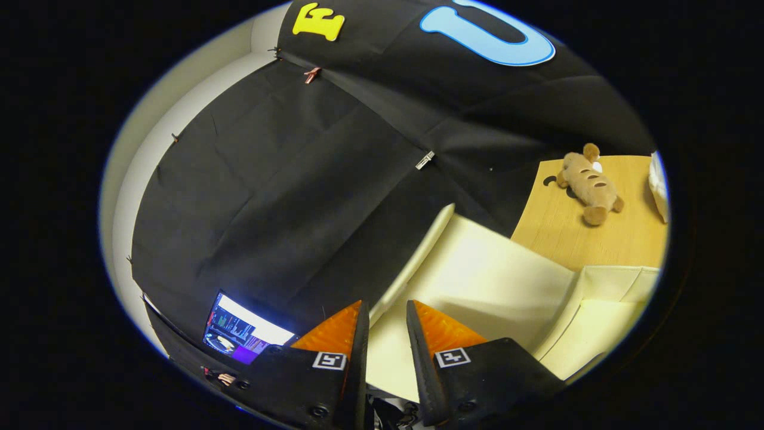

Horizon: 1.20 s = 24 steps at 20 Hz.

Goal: Open the storage box then place both shoes into the box .Put the left shoe in first, then the right shoe, with the right side of both shoes facing outward in a uniform manner.

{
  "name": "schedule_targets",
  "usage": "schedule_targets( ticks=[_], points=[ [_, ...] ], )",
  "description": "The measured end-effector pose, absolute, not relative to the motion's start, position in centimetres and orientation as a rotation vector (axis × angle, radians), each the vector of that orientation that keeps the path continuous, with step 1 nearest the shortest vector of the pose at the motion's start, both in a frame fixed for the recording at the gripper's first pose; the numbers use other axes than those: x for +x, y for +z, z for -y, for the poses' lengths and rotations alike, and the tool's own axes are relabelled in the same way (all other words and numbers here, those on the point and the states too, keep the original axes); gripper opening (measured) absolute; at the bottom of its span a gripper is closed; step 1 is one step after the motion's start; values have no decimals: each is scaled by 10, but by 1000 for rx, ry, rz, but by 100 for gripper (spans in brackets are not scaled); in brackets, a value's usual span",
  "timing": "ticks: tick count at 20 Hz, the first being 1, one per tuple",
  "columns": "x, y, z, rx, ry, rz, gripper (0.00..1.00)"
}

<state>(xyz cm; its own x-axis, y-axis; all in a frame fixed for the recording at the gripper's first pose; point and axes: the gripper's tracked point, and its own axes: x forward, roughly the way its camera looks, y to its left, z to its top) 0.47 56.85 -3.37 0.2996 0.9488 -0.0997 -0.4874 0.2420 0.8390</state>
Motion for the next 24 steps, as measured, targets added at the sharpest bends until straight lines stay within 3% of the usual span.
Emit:
schedule_targets(
  ticks=[7,18,24],
  points=[
    [17,-34,-535,742,1018,-621,89],
    [2,-42,-363,501,781,-453,97],
    [-37,-114,-255,474,568,-577,97]
  ],
)
